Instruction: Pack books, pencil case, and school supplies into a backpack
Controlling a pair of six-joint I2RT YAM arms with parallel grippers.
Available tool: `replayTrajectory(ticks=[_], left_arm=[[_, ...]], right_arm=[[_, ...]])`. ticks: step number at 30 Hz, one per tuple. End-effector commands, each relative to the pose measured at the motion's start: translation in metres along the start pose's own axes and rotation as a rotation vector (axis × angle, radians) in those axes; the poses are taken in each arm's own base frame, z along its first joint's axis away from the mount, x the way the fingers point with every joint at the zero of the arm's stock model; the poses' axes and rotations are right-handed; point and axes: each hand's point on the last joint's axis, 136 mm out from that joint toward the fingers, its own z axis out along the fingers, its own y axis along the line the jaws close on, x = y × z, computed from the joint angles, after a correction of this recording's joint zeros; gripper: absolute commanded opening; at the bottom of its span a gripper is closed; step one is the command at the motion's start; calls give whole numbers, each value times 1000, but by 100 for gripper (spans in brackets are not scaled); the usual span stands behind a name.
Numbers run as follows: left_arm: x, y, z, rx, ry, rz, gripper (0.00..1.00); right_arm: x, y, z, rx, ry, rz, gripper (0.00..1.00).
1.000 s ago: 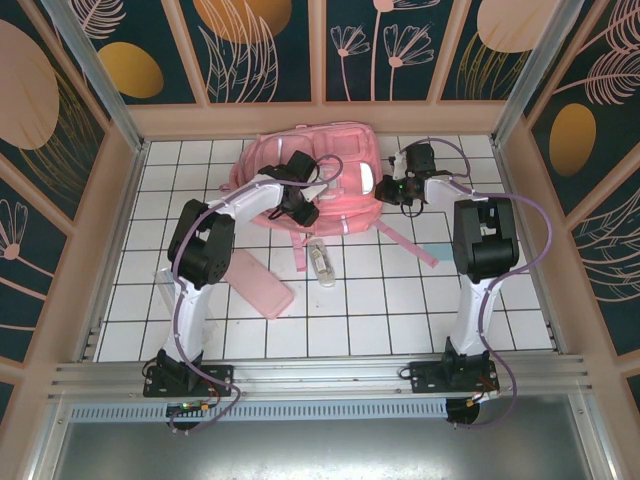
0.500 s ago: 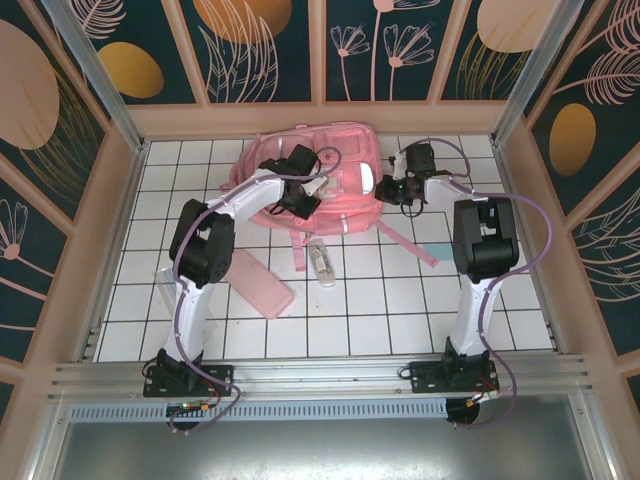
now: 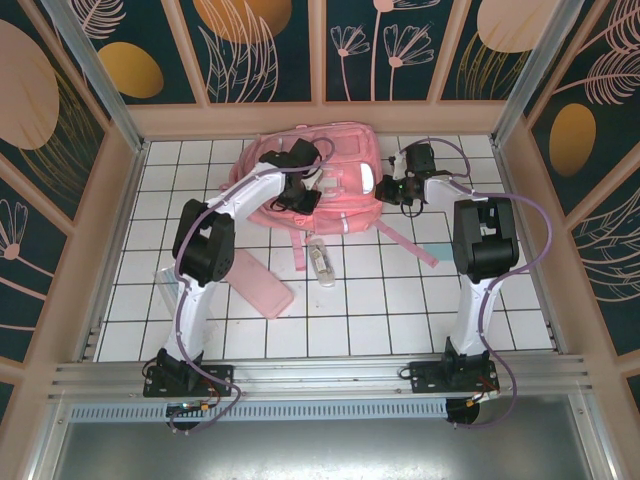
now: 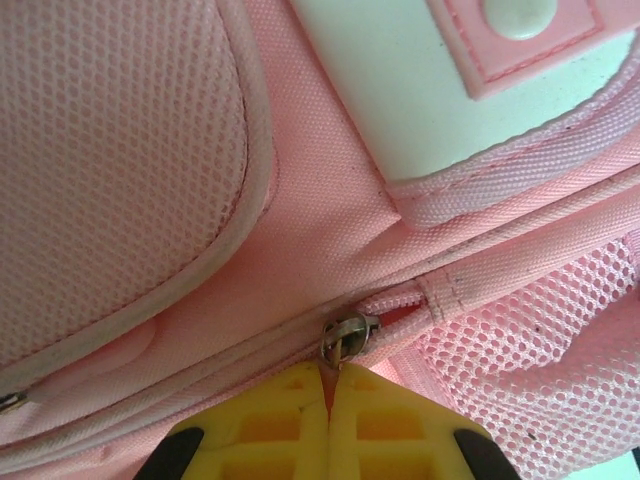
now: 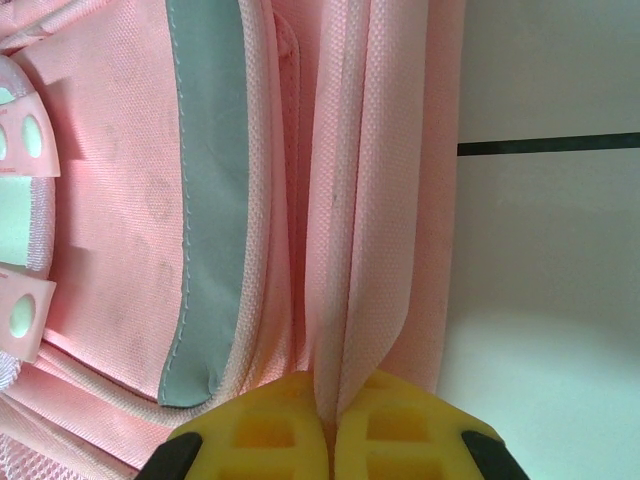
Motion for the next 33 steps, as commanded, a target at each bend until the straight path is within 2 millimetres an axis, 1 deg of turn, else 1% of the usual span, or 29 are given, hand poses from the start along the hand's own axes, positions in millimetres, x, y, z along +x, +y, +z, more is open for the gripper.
replayTrajectory(ticks=[1, 4, 6, 7, 9, 11, 13, 15, 17, 18, 21, 23, 25, 27, 29, 31, 33], left_arm=[[4, 22, -8, -88, 27, -73, 0], [7, 41, -12, -199, 35, -48, 0], [9, 56, -21, -289, 25, -27, 0], [12, 63, -24, -330, 27, -7, 0], [18, 74, -25, -386, 43, 25, 0], [27, 80, -18, -384, 73, 55, 0], [32, 84, -12, -349, 87, 38, 0], [34, 76, -10, -240, 83, -2, 0], [35, 75, -15, -206, 69, -25, 0], [35, 78, -17, -220, 65, -28, 0], [48, 95, -16, -253, 99, -55, 0], [61, 116, -15, -307, 131, -90, 0], [71, 132, -17, -343, 144, -122, 0], [77, 136, -17, -335, 147, -143, 0], [79, 135, -17, -324, 142, -150, 0], [81, 139, -19, -347, 142, -152, 0], [84, 143, -18, -370, 149, -152, 0]], right_arm=[[5, -13, 2, 62, 4, -6, 0], [6, -17, 1, 84, 4, -9, 0], [6, -26, 1, 135, 2, -19, 0], [5, -33, 0, 179, -2, -21, 0], [4, -43, -3, 230, -14, -28, 0], [1, -52, -7, 271, -30, -20, 0], [-4, -58, -12, 293, -49, -10, 0], [-9, -63, -16, 312, -69, -2, 0], [-14, -63, -20, 322, -80, -10, 0], [-16, -64, -20, 327, -84, -13, 0], [-22, -68, -24, 361, -101, -26, 0], [-25, -74, -27, 394, -108, -32, 0], [-30, -77, -30, 409, -118, -35, 0], [-33, -79, -31, 413, -124, -34, 0], [-38, -80, -31, 415, -133, -34, 0], [-43, -82, -33, 433, -145, -36, 0], [-51, -89, -37, 478, -168, -31, 0]])
